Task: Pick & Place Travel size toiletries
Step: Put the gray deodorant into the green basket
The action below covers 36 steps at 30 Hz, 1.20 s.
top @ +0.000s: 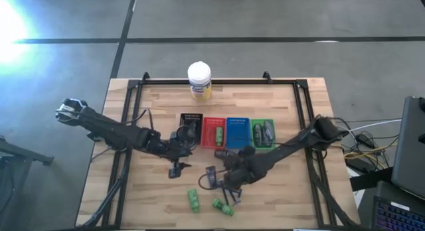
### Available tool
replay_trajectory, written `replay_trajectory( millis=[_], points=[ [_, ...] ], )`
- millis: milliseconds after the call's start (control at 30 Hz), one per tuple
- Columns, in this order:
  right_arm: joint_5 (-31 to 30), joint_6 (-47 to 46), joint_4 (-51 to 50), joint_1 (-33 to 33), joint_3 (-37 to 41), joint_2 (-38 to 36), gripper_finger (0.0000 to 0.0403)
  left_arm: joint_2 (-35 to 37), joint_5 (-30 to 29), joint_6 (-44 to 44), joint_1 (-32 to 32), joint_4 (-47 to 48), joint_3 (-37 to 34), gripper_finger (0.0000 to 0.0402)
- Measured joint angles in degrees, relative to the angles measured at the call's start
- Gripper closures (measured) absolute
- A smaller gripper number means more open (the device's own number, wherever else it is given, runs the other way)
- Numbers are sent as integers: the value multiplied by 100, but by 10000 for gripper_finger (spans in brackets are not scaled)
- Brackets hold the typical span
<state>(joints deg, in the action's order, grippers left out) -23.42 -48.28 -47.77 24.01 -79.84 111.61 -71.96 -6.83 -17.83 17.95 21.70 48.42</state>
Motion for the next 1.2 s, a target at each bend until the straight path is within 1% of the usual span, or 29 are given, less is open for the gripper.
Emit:
replay_trajectory(
  millis=[167,367,433,533,633,867,1100,1200],
  points=[
    [-4,179,-195,-132,-192,392,86,0,-7,-4,27,2,-2,152],
    [0,261,-271,-375,-299,587,68,0,-15,44,29,4,-2,152],
    [156,364,-183,-507,-301,613,61,0,-15,109,29,5,-2,152],
    [634,610,4,-752,-286,695,56,0,-16,169,29,5,-2,151],
    [835,803,92,-927,-304,744,57,0,-15,189,29,4,-2,151],
    [1059,1081,280,-1027,-322,772,84,0,-15,165,29,41,-2,151],
    [1528,1099,360,-722,-343,772,125,0,-33,162,29,42,-2,151],
    [1618,1006,359,-538,-343,772,142,0,-59,162,29,43,-2,151]
  ],
)
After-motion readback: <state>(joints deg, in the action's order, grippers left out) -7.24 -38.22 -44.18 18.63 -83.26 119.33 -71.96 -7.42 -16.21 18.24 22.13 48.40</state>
